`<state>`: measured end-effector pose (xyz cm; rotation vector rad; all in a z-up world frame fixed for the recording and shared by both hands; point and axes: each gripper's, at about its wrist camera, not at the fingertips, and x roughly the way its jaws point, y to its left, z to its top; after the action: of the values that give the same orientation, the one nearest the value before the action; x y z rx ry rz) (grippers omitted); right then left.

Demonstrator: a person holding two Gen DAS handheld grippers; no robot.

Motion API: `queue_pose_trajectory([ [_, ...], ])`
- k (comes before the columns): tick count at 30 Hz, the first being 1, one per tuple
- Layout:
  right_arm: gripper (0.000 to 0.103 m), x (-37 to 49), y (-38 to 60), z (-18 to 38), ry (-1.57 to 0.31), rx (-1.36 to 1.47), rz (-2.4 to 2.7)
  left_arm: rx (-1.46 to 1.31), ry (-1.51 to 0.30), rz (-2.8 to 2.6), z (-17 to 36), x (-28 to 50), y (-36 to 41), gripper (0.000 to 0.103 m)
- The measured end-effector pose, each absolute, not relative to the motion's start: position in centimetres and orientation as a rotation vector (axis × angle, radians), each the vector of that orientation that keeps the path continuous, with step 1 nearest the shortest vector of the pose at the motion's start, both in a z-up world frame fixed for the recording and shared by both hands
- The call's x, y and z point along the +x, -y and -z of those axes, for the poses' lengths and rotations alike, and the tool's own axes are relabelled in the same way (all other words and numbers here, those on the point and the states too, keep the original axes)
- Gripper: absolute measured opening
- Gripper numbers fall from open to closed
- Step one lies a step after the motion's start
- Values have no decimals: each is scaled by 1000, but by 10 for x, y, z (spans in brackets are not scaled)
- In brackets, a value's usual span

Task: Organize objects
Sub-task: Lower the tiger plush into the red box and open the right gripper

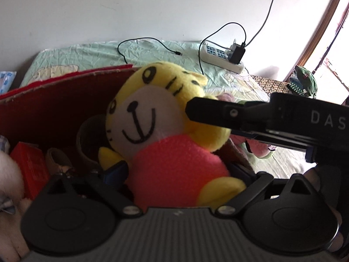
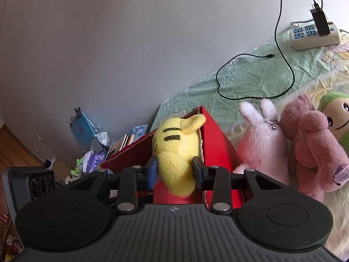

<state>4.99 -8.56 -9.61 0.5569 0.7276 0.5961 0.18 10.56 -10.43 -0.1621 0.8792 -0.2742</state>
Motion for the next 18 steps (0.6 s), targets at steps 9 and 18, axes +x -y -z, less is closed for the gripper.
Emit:
queue_pose_trajectory([
  [9,36,47,81,98,-716,514,-602,-126,-915,228,106,5,-98,100],
  [18,32,47,84,99,-719,520,-598,-117,-947,194,108,9,-95,102],
])
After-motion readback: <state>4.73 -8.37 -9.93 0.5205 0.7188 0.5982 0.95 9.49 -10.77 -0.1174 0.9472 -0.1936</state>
